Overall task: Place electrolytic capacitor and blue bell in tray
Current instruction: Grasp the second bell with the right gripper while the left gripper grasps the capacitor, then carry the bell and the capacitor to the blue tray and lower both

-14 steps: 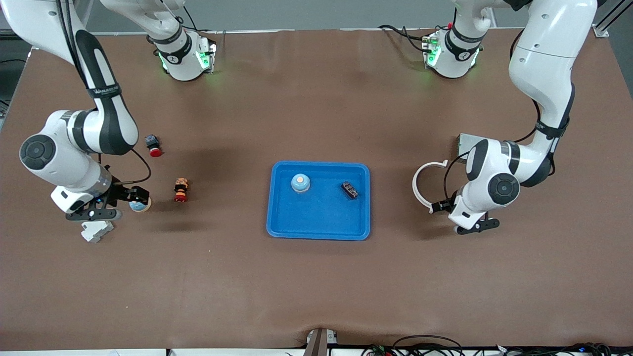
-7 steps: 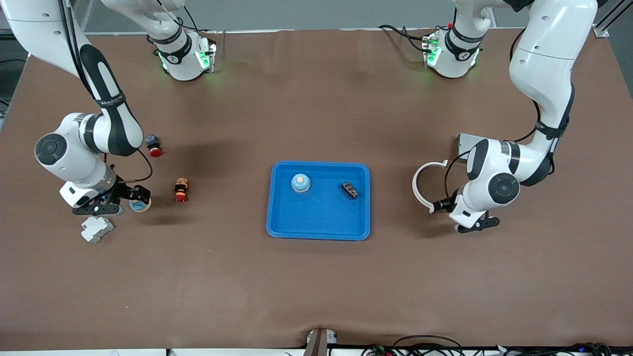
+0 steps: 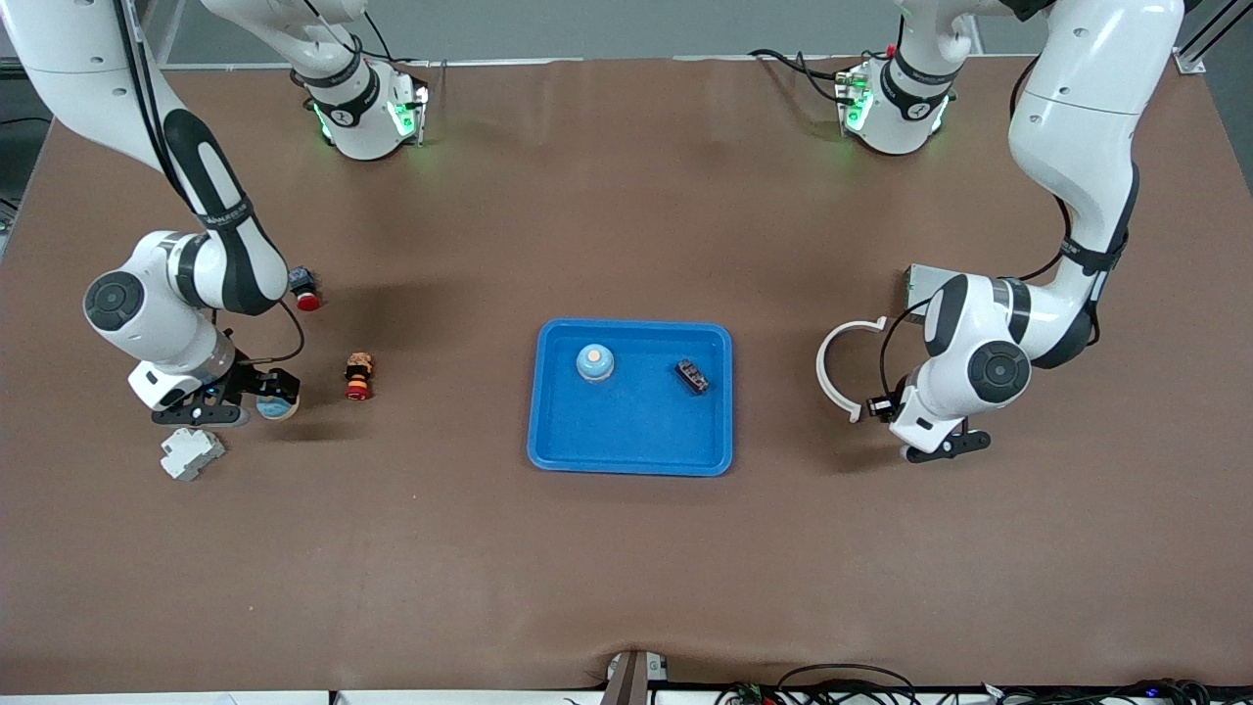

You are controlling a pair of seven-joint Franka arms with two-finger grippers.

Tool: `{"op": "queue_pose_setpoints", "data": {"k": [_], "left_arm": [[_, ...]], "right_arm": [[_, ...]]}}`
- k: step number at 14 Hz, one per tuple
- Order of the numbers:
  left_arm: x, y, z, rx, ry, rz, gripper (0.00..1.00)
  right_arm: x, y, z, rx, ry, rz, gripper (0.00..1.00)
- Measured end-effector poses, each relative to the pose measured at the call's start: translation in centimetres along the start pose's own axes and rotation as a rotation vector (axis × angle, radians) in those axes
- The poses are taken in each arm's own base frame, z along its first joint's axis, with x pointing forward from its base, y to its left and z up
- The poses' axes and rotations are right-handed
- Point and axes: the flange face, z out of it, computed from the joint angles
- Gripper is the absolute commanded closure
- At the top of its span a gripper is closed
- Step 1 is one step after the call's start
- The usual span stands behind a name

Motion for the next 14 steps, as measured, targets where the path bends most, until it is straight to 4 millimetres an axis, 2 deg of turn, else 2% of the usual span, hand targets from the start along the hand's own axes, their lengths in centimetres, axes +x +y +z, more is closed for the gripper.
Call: {"op": "queue_pose_setpoints", "data": {"k": [2,3,5,7,8,9,11,12,14], "left_arm": [[0.5,-0.1,-1.5,0.002,0.005,-0.004,1.00],[0.9,0.1,-3.0,0.009,-0.004,-0.007,1.00],[1.7,1.3,-7.8,0.024,-0.021,-0.035,1.00],[1.9,4.4,-13.5,0.022,0.000,-0.093,1.00],[1.6,6.2,-15.7,0.009,0.020,-0.136,1.00],[1.1,8.3,-17.3,-0.016,0.031,-0.190,1.00],[-0.2,12.5,-19.1,-0.077,0.037,-0.308,1.00],[-0.7,14.9,-19.6,-0.099,0.043,-0.366,1.00],[-1.9,20.2,-19.3,-0.165,0.079,-0.473,1.00]], "right_arm": [[-0.3,0.4,0.8,-0.001,-0.007,0.005,0.00],[-0.3,0.4,1.0,0.000,-0.008,0.005,0.00],[-0.4,0.2,1.4,0.002,-0.013,0.001,0.00],[-0.4,0.0,1.6,0.004,-0.017,-0.001,0.00],[-0.5,-0.1,1.7,0.005,-0.018,-0.002,0.12],[-0.5,-0.1,1.7,0.005,-0.019,-0.003,0.37],[-0.5,-0.2,1.7,0.006,-0.020,-0.004,0.87],[-0.4,-0.3,1.7,0.007,-0.019,-0.006,1.00],[-0.3,-0.5,1.5,0.008,-0.015,-0.010,1.00]]}}
